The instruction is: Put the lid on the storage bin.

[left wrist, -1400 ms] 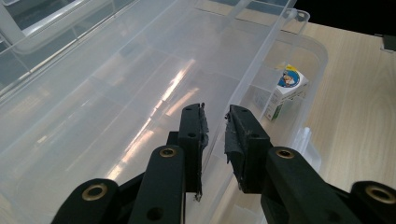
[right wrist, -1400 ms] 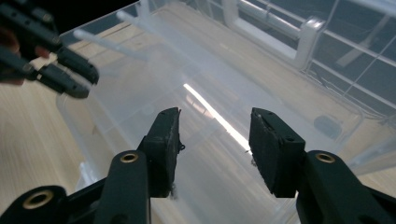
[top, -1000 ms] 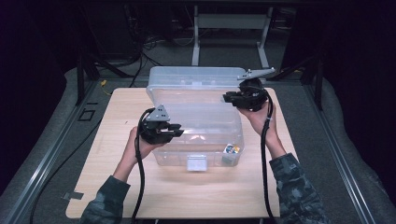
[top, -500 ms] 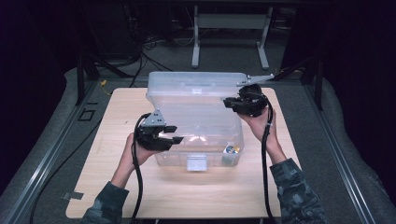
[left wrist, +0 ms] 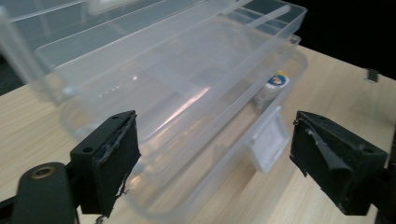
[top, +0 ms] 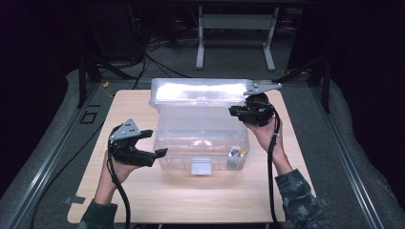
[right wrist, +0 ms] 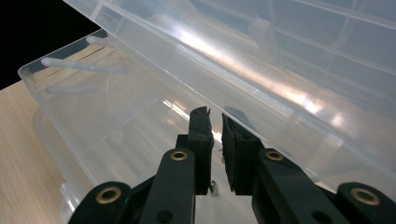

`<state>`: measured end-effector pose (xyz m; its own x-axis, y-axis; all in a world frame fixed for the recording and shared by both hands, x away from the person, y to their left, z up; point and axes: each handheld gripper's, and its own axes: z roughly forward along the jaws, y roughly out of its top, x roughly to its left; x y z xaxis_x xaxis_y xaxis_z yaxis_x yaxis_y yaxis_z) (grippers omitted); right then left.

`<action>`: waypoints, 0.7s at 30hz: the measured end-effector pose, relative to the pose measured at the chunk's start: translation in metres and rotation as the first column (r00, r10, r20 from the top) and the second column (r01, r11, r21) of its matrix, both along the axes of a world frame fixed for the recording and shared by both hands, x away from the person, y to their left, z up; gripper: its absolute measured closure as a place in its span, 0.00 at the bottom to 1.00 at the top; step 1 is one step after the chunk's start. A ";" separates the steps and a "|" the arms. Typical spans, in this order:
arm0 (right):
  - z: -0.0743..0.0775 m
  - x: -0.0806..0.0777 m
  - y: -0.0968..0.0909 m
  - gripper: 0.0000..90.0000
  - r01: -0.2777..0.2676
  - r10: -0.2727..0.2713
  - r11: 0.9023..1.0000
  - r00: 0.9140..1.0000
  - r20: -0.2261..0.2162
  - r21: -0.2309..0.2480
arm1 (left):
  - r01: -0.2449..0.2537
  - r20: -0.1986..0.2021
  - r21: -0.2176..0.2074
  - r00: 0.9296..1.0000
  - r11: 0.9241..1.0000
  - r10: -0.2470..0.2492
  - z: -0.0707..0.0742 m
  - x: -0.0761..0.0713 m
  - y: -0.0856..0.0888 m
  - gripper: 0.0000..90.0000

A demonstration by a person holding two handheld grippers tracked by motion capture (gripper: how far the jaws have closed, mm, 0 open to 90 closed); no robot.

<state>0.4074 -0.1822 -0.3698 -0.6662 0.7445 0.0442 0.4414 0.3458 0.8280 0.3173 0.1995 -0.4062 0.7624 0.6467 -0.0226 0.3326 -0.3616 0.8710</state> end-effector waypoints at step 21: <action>-0.012 -0.017 -0.001 0.90 -0.011 0.011 1.000 1.000 -0.005 0.003 | -0.213 -0.054 0.046 0.975 0.976 0.215 -0.099 0.002 0.012 0.08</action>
